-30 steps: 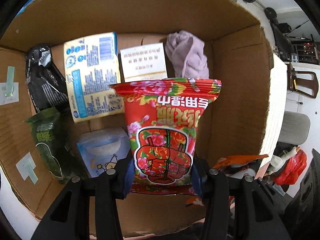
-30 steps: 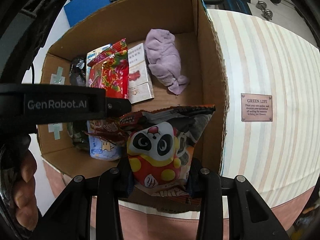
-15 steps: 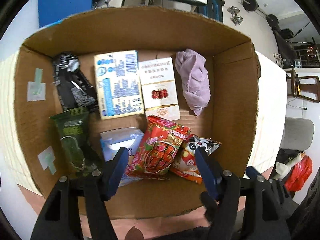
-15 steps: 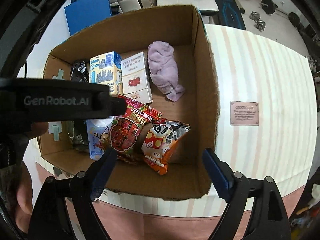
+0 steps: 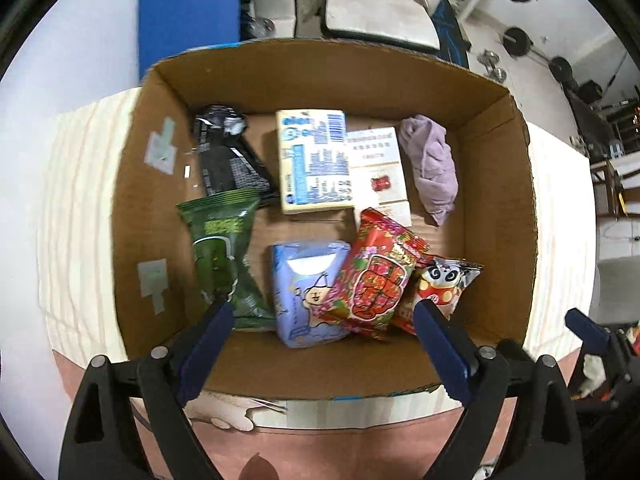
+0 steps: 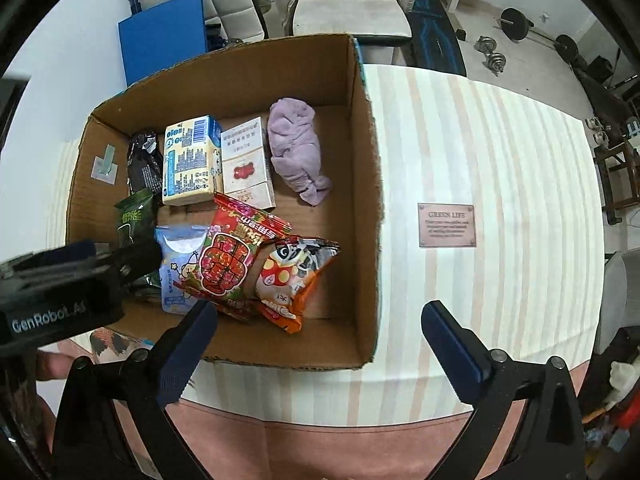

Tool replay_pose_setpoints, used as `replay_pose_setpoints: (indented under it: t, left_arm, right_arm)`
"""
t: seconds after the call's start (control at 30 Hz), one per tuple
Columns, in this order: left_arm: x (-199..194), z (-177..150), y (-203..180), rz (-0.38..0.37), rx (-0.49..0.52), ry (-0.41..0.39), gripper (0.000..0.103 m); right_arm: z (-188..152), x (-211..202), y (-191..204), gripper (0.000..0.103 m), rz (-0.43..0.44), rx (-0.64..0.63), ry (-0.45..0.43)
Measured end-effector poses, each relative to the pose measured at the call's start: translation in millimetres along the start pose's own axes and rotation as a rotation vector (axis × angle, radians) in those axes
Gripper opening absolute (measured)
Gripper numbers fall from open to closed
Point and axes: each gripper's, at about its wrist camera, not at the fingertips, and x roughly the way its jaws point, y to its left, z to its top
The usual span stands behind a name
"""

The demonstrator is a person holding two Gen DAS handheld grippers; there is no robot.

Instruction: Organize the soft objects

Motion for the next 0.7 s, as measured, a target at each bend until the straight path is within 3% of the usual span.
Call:
replay_pose_setpoints:
  t: [0.37,0.53,0.7]
  left_arm:
    - [-15,-26,5,0.032,-0.033,-0.069,0.092]
    - [-54,-43,-3,0.056,-0.030,-0.166,0.092]
    - [-107,-71,-16,0.078,-0.022,-0.266,0.092]
  right_arm:
    - [-6,-4,-13,0.103,-0.014,0.003,-0.020]
    - [-13,-25,-18,0.103,0.001,-0.004,-0.057]
    - [-36,-76,-23,0.103,0.033,-0.027,-0.149]
